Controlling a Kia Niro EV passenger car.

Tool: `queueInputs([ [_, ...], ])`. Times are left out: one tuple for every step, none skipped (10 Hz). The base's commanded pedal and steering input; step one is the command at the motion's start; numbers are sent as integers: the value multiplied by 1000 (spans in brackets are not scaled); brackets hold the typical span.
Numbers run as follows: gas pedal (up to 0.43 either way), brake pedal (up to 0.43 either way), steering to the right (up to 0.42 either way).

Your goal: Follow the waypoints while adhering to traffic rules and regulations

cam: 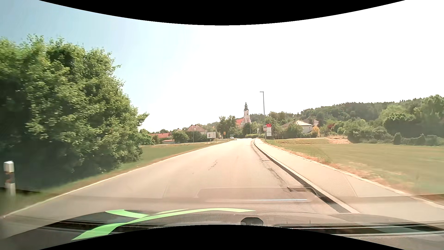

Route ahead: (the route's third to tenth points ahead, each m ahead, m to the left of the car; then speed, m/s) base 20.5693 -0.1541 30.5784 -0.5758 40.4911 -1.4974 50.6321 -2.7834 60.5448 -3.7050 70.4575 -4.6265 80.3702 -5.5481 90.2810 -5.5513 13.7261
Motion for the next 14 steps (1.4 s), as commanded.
queueInputs([
  [98, 0, 11],
  [110, 0, 10],
  [130, 0, 8],
  [138, 0, 8],
  [138, 0, 8],
  [138, 0, 8],
  [138, 0, 8],
  [138, 0, 8],
  [138, 0, 8],
  [157, 0, 8],
  [157, 0, 8],
  [157, 0, 8],
  [150, 0, 7],
  [110, 0, 8],
])
